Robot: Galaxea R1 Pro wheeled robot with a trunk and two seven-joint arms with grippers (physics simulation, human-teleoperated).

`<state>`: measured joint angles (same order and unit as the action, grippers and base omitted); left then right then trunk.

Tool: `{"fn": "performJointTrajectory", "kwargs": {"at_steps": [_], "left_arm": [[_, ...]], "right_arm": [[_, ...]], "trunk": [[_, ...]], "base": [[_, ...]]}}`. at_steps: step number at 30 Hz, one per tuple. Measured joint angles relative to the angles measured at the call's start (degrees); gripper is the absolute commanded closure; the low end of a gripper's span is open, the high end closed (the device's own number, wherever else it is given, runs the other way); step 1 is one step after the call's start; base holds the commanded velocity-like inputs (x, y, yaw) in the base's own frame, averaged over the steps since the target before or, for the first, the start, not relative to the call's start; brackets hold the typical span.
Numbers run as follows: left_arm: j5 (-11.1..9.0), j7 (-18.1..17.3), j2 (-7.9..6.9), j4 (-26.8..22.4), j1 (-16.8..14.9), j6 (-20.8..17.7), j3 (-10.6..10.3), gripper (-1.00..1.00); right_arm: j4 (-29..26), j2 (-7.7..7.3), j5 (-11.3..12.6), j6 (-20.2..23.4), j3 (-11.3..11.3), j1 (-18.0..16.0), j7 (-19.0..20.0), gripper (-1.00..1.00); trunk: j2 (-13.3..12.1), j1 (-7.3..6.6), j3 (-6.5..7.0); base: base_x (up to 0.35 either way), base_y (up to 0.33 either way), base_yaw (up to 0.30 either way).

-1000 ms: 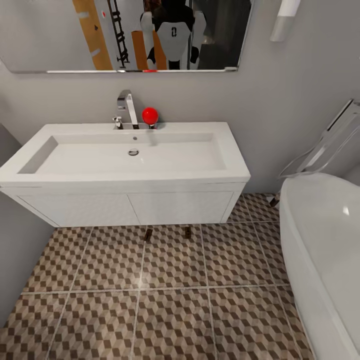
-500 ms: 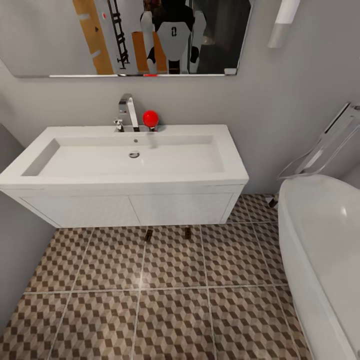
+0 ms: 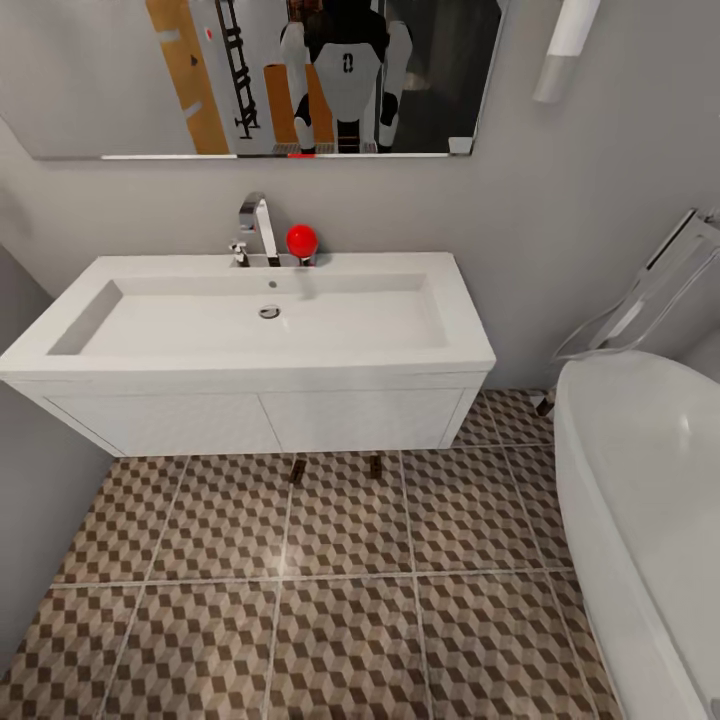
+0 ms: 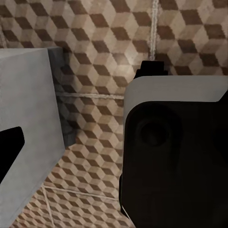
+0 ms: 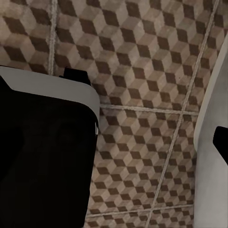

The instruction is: Take the four mousetraps from the cabinet in the bathroom and place them on the bathroom floor. Make sure all four end up on the same floor surface, and ensure that at least two of them are either under or directly next to the same bathroom sink.

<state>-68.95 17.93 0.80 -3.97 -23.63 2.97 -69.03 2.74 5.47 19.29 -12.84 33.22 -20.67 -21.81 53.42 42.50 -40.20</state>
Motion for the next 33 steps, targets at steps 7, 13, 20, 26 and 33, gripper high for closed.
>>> {"fn": "performJointTrajectory", "kwargs": {"at_steps": [7,13,20,26,33], "left_arm": [[0.0,0.0,0.0,0.0,0.0,0.0,0.0,-1.0],[-0.1,0.0,0.0,0.0,0.0,0.0,0.0,-1.0],[-0.1,0.0,0.0,0.0,0.0,0.0,0.0,-1.0],[-0.1,0.0,0.04,-0.1,0.0,0.0,0.0,-1.0],[-0.2,0.0,0.43,-0.4,0.0,0.0,0.1,-1.0]], "right_arm": [[0.0,0.0,0.0,0.0,0.0,0.0,0.0,-1.0],[0.0,0.0,0.0,0.0,0.0,0.0,0.0,-1.0],[0.0,0.0,0.0,0.0,0.0,0.0,0.0,-1.0],[-0.1,-0.13,-0.1,-0.4,0.0,0.1,0.1,-1.0],[-0.5,0.38,-0.1,-0.1,0.0,0.4,0.2,-1.0]], "trunk": [[0.0,0.0,0.0],[0.0,0.0,0.0],[0.0,0.0,0.0],[0.0,0.0,0.0],[0.0,0.0,0.0]], "base": [[0.0,0.0,0.0],[0.0,0.0,0.0],[0.0,0.0,0.0],[0.0,0.0,0.0],[0.0,0.0,0.0]]}}
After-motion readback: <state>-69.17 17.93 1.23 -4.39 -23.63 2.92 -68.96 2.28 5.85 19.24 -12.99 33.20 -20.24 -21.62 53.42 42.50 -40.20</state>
